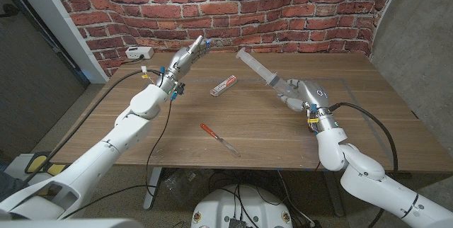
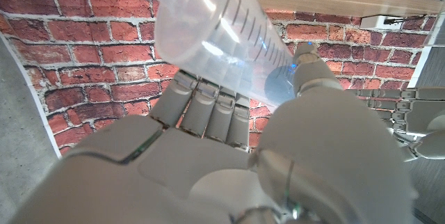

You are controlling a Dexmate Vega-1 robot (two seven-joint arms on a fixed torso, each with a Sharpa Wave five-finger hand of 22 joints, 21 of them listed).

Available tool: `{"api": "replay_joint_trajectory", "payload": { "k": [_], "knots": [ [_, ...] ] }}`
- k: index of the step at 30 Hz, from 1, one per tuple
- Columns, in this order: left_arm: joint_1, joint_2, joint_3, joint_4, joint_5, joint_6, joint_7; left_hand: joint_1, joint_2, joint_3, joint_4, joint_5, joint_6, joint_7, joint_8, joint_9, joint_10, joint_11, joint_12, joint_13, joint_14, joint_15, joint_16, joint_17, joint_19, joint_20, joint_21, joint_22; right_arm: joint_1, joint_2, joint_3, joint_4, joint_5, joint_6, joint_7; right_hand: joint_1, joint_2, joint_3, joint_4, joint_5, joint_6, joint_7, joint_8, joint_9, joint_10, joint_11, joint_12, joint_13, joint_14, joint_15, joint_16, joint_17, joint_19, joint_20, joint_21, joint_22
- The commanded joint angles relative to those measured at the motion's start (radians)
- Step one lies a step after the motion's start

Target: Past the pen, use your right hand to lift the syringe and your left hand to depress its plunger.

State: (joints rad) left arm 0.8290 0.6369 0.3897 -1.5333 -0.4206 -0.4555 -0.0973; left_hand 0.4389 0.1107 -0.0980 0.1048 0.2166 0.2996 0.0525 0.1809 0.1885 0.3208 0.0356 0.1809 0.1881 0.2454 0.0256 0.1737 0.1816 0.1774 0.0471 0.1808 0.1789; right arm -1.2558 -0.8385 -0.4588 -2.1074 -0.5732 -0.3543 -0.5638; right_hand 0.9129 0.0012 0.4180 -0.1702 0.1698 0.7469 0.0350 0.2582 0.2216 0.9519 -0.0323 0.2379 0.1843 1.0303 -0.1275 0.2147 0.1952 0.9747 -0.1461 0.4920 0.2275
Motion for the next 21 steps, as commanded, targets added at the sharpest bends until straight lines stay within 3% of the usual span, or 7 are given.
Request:
{"api": "replay_joint_trajectory", "payload": {
  "k": [1, 6, 13, 14, 16, 17, 21],
  "knots": [
    [-0.072, -0.025, 0.043, 0.031, 0.033, -0.006, -0.043, 0.000, -0.009, -0.005, 0.003, 0.007, -0.016, -0.002, -0.002, 0.001, -0.015, 0.001, -0.002, 0.004, -0.017, -0.001, -0.001, 0.003, -0.017, 0.001, 0.000, 0.003, 0.014, 0.008, -0.005, -0.008, -0.030, 0.016, 0.002, 0.152, 0.178, 0.078, 0.069, 0.004, 0.151, -0.143, -0.003, 0.004, 0.076, -0.073, -0.002, 0.005, 0.047, -0.096, -0.004, 0.001, 0.002, -0.070, 0.010, 0.001],
    [-0.094, -0.035, 0.063, 0.037, 0.050, -0.005, -0.056, -0.004, -0.011, -0.013, 0.005, 0.010, -0.036, -0.001, 0.002, 0.001, -0.054, -0.002, -0.002, 0.004, -0.087, -0.002, -0.007, 0.003, -0.076, -0.009, -0.006, 0.003, 0.020, 0.012, -0.005, -0.007, -0.031, 0.021, 0.011, 0.155, 0.178, 0.079, 0.068, 0.004, 0.158, -0.151, -0.003, 0.005, 0.076, -0.087, -0.005, 0.005, 0.055, -0.101, -0.001, 0.002, 0.002, -0.069, 0.014, 0.000],
    [-0.119, -0.047, 0.080, 0.047, 0.057, -0.009, -0.075, -0.006, -0.011, -0.018, 0.007, 0.012, -0.057, -0.007, 0.000, 0.001, -0.078, -0.001, -0.002, 0.004, -0.110, -0.002, -0.003, 0.003, -0.099, -0.020, -0.003, 0.003, 0.032, 0.025, -0.014, 0.003, -0.042, 0.038, 0.005, 0.156, 0.175, 0.079, 0.066, 0.004, 0.160, -0.148, -0.006, 0.005, 0.078, -0.083, -0.008, 0.005, 0.060, -0.101, -0.001, 0.002, 0.004, -0.069, 0.020, 0.000],
    [-0.122, -0.049, 0.082, 0.048, 0.059, -0.009, -0.076, -0.006, -0.011, -0.018, 0.007, 0.012, -0.057, -0.008, 0.000, 0.001, -0.078, 0.000, -0.001, 0.004, -0.111, -0.002, -0.003, 0.003, -0.100, -0.021, -0.003, 0.003, 0.033, 0.028, -0.015, 0.003, -0.044, 0.038, 0.005, 0.157, 0.174, 0.079, 0.066, 0.004, 0.159, -0.146, -0.008, 0.006, 0.078, -0.067, -0.010, 0.005, 0.062, -0.100, -0.001, 0.002, 0.003, -0.069, 0.023, 0.000],
    [-0.128, -0.053, 0.086, 0.052, 0.059, -0.012, -0.081, -0.006, -0.011, -0.018, 0.007, 0.012, -0.061, -0.008, -0.001, 0.001, -0.078, -0.001, -0.001, 0.004, -0.112, -0.002, -0.002, 0.003, -0.101, -0.022, -0.002, 0.003, 0.038, 0.032, -0.018, 0.004, -0.047, 0.036, 0.009, 0.156, 0.175, 0.079, 0.066, 0.004, 0.157, -0.140, -0.010, 0.006, 0.077, -0.065, -0.011, 0.005, 0.064, -0.098, -0.001, 0.002, 0.004, -0.070, 0.024, 0.000],
    [-0.131, -0.055, 0.088, 0.054, 0.059, -0.012, -0.083, -0.006, -0.011, -0.019, 0.007, 0.013, -0.063, -0.008, -0.001, 0.001, -0.079, -0.001, 0.000, 0.004, -0.112, -0.003, -0.002, 0.003, -0.101, -0.022, -0.002, 0.003, 0.039, 0.033, -0.020, 0.005, -0.049, 0.037, 0.011, 0.156, 0.175, 0.080, 0.067, 0.004, 0.153, -0.136, -0.012, 0.006, 0.079, -0.052, -0.011, 0.006, 0.064, -0.098, -0.001, 0.002, 0.004, -0.070, 0.027, -0.001],
    [-0.144, -0.069, 0.095, 0.068, 0.051, -0.019, -0.094, -0.007, -0.012, -0.020, 0.007, 0.013, -0.070, -0.007, -0.001, 0.001, -0.082, -0.005, 0.001, 0.004, -0.116, -0.003, -0.001, 0.003, -0.104, -0.024, 0.000, 0.003, 0.046, 0.037, -0.026, 0.010, -0.056, 0.043, 0.013, 0.158, 0.177, 0.081, 0.066, 0.004, 0.153, -0.134, -0.014, 0.007, 0.081, -0.050, -0.012, 0.006, 0.064, -0.098, -0.001, 0.002, 0.004, -0.071, 0.029, -0.001]
  ]
}}
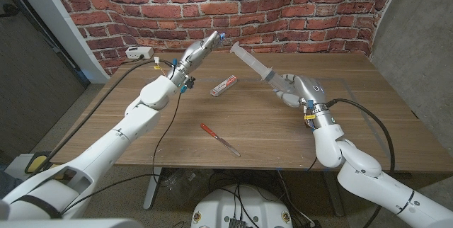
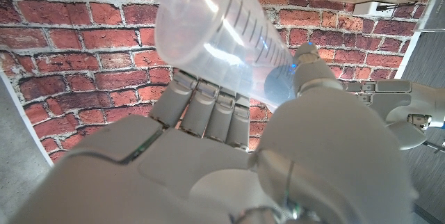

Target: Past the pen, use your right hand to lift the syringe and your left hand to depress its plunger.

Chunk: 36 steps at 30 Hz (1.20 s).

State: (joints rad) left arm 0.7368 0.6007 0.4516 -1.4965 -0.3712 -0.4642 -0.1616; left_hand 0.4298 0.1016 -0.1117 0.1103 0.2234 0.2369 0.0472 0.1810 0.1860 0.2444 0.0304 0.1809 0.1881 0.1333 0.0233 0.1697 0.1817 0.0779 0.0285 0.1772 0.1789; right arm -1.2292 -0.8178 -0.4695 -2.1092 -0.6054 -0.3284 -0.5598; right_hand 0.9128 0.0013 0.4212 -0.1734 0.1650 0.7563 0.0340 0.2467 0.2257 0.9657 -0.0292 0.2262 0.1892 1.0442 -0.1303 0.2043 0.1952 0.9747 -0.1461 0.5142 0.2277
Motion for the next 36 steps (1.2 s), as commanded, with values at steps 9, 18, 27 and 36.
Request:
{"api": "replay_joint_trajectory", "payload": {
  "k": [9, 18, 27, 36],
  "knots": [
    [-0.085, -0.068, 0.059, 0.064, -0.002, -0.024, -0.059, 0.002, -0.004, -0.010, 0.001, 0.008, -0.019, 0.001, 0.000, 0.003, -0.015, 0.006, 0.003, 0.003, -0.009, -0.003, 0.007, 0.002, 0.000, -0.035, 0.011, 0.003, 0.027, 0.026, -0.021, 0.014, -0.028, 0.033, 0.008, 0.159, 0.176, 0.080, 0.069, 0.008, 0.146, -0.132, -0.004, 0.003, 0.068, -0.062, -0.003, 0.001, 0.051, -0.095, 0.008, 0.002, 0.003, -0.070, 0.011, -0.002],
    [-0.097, -0.088, 0.070, 0.079, -0.014, -0.028, -0.074, 0.003, -0.004, -0.012, 0.000, 0.010, -0.026, 0.001, 0.001, 0.003, -0.023, 0.002, 0.004, 0.003, -0.017, -0.006, 0.007, 0.002, -0.006, -0.033, 0.011, 0.002, 0.029, 0.035, -0.017, 0.008, -0.020, 0.071, -0.004, 0.159, 0.176, 0.080, 0.070, 0.008, 0.148, -0.133, -0.006, 0.004, 0.069, -0.060, -0.004, 0.001, 0.050, -0.094, 0.007, 0.002, 0.001, -0.070, 0.015, -0.002],
    [-0.092, -0.085, 0.071, 0.072, -0.013, -0.019, -0.071, 0.004, -0.004, -0.013, 0.000, 0.011, -0.027, 0.000, 0.004, 0.003, -0.027, 0.002, 0.005, 0.003, -0.021, -0.008, 0.008, 0.002, -0.014, -0.027, 0.010, 0.002, 0.040, 0.046, -0.023, 0.020, -0.022, 0.087, 0.002, 0.159, 0.175, 0.081, 0.070, 0.008, 0.151, -0.133, -0.008, 0.005, 0.068, -0.063, -0.007, 0.001, 0.049, -0.095, 0.006, 0.003, -0.003, -0.070, 0.018, -0.003],
    [-0.101, -0.079, 0.076, 0.068, 0.006, -0.015, -0.070, 0.004, -0.004, -0.015, 0.000, 0.012, -0.028, -0.003, 0.005, 0.002, -0.033, -0.001, 0.006, 0.003, -0.025, -0.010, 0.009, 0.002, -0.019, -0.024, 0.011, 0.002, 0.060, 0.056, -0.036, 0.033, -0.034, 0.086, 0.022, 0.160, 0.176, 0.082, 0.071, 0.008, 0.152, -0.133, -0.010, 0.006, 0.071, -0.069, -0.008, 0.001, 0.048, -0.095, 0.006, 0.003, -0.007, -0.070, 0.022, -0.004]
  ]
}}
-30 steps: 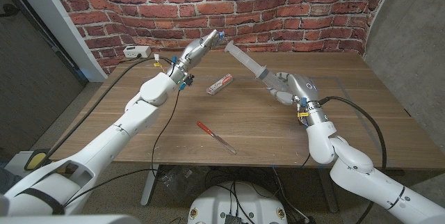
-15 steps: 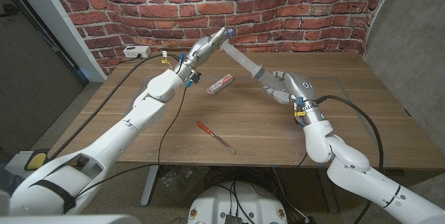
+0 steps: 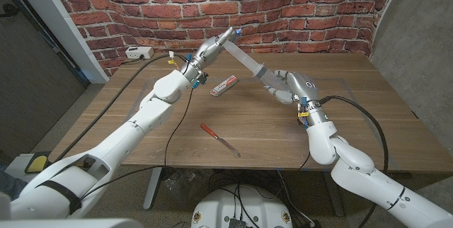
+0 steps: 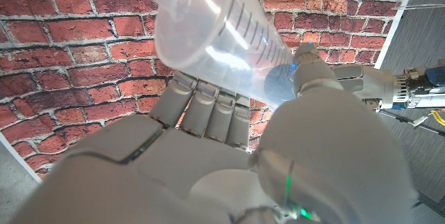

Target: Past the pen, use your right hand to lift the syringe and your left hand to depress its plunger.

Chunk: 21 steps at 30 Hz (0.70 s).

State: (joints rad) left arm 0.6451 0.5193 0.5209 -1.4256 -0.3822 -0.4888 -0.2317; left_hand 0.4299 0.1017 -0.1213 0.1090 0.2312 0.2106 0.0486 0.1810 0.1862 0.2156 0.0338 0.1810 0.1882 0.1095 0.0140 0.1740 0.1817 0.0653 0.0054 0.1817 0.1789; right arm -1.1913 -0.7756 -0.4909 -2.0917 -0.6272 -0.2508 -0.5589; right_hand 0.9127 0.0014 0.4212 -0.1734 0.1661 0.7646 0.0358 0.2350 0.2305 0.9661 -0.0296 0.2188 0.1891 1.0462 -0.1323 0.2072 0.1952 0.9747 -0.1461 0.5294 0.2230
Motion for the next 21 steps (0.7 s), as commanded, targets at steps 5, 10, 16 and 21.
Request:
{"api": "replay_joint_trajectory", "payload": {
  "k": [5, 10, 16, 21],
  "knots": [
    [-0.012, 0.006, 0.012, -0.011, 0.040, 0.019, 0.010, 0.005, -0.003, -0.006, 0.001, 0.005, -0.002, -0.004, 0.006, 0.002, -0.007, -0.004, 0.006, 0.002, -0.002, -0.002, 0.005, 0.002, -0.008, -0.001, 0.007, 0.002, 0.033, 0.021, -0.023, 0.020, -0.012, -0.001, 0.039, 0.160, 0.176, 0.082, 0.071, 0.006, 0.145, -0.137, 0.000, 0.002, 0.071, -0.066, -0.001, 0.002, 0.048, -0.094, 0.003, 0.004, -0.008, -0.070, 0.010, 0.000],
    [-0.011, 0.011, 0.017, -0.018, 0.050, 0.032, 0.014, 0.005, -0.003, -0.006, 0.001, 0.005, -0.003, -0.005, 0.007, 0.002, -0.007, -0.003, 0.007, 0.002, -0.003, -0.001, 0.006, 0.001, -0.010, 0.000, 0.007, 0.002, 0.037, 0.022, -0.026, 0.020, -0.006, 0.003, 0.047, 0.160, 0.175, 0.082, 0.071, 0.006, 0.145, -0.136, -0.001, 0.002, 0.072, -0.067, -0.002, 0.002, 0.049, -0.093, 0.004, 0.004, -0.009, -0.070, 0.013, 0.000],
    [-0.009, 0.013, 0.023, -0.025, 0.053, 0.039, 0.011, 0.005, -0.003, -0.007, 0.001, 0.006, -0.004, -0.006, 0.007, 0.002, -0.009, -0.006, 0.008, 0.002, -0.006, 0.000, 0.006, 0.001, -0.014, 0.002, 0.007, 0.002, 0.039, 0.021, -0.025, 0.016, -0.004, 0.006, 0.050, 0.161, 0.175, 0.082, 0.070, 0.006, 0.146, -0.136, -0.002, 0.003, 0.071, -0.069, -0.003, 0.002, 0.049, -0.094, 0.004, 0.004, -0.010, -0.070, 0.017, 0.000],
    [-0.009, 0.013, 0.031, -0.027, 0.055, 0.048, 0.006, 0.005, -0.002, -0.008, 0.001, 0.006, -0.005, -0.006, 0.008, 0.002, -0.011, -0.005, 0.008, 0.002, -0.007, -0.002, 0.006, 0.001, -0.017, 0.003, 0.007, 0.002, 0.037, 0.024, -0.019, 0.011, 0.000, 0.005, 0.045, 0.161, 0.175, 0.082, 0.071, 0.006, 0.148, -0.136, -0.003, 0.003, 0.073, -0.057, -0.003, 0.002, 0.048, -0.093, 0.003, 0.004, -0.012, -0.070, 0.019, -0.001]
  ]
}}
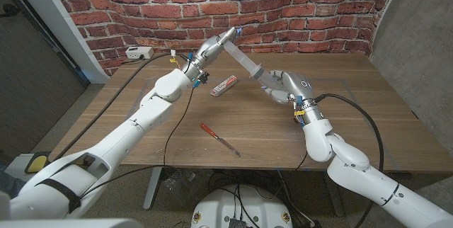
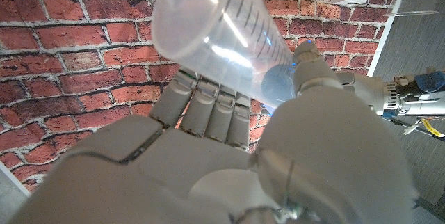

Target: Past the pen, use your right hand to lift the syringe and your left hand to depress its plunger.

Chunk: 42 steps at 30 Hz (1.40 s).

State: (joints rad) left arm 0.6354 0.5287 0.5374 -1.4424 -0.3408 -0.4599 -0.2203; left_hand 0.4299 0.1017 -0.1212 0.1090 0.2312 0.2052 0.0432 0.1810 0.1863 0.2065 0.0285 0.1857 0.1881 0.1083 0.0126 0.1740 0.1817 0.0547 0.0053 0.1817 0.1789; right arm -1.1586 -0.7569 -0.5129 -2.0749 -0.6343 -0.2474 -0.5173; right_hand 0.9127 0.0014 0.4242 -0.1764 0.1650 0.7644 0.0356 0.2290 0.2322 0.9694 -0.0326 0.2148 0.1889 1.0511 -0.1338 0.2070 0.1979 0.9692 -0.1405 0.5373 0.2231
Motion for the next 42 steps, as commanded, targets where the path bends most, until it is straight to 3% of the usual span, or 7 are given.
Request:
{"api": "replay_joint_trajectory", "payload": {
  "k": [1, 13, 42],
  "knots": [
    [0.001, 0.003, 0.016, -0.009, 0.014, 0.020, -0.006, 0.005, -0.002, -0.008, 0.001, 0.006, 0.000, 0.000, 0.008, 0.002, -0.002, -0.001, 0.004, 0.002, -0.006, 0.000, 0.006, 0.001, -0.006, 0.004, 0.007, 0.002, 0.003, 0.005, 0.006, -0.007, 0.011, 0.003, 0.002, 0.161, 0.175, 0.079, 0.074, 0.007, 0.147, -0.136, 0.002, 0.002, 0.069, -0.055, 0.001, 0.003, 0.044, -0.092, 0.003, 0.002, -0.007, -0.075, 0.012, -0.001],
    [-0.009, -0.002, 0.030, -0.005, 0.023, 0.026, -0.017, 0.005, 0.000, -0.010, 0.002, 0.007, -0.003, -0.001, 0.008, 0.002, -0.007, -0.002, 0.004, 0.002, -0.011, 0.000, 0.007, 0.001, -0.017, 0.011, 0.006, 0.002, 0.001, 0.009, 0.016, -0.015, 0.015, 0.007, -0.008, 0.161, 0.174, 0.080, 0.073, 0.007, 0.148, -0.137, -0.001, 0.003, 0.069, -0.065, -0.001, 0.003, 0.043, -0.092, 0.003, 0.002, -0.009, -0.075, 0.020, -0.002],
    [-0.021, -0.043, 0.084, 0.017, 0.038, 0.029, -0.051, 0.004, 0.002, -0.015, 0.003, 0.009, -0.014, -0.002, 0.009, 0.002, -0.020, -0.001, 0.005, 0.002, -0.024, 0.003, 0.006, 0.001, -0.036, 0.021, 0.006, 0.002, 0.023, 0.028, 0.007, 0.008, 0.024, 0.049, -0.017, 0.161, 0.174, 0.081, 0.073, 0.006, 0.151, -0.136, -0.005, 0.005, 0.070, -0.061, -0.004, 0.003, 0.043, -0.091, 0.003, 0.003, -0.016, -0.076, 0.036, -0.005]
  ]
}}
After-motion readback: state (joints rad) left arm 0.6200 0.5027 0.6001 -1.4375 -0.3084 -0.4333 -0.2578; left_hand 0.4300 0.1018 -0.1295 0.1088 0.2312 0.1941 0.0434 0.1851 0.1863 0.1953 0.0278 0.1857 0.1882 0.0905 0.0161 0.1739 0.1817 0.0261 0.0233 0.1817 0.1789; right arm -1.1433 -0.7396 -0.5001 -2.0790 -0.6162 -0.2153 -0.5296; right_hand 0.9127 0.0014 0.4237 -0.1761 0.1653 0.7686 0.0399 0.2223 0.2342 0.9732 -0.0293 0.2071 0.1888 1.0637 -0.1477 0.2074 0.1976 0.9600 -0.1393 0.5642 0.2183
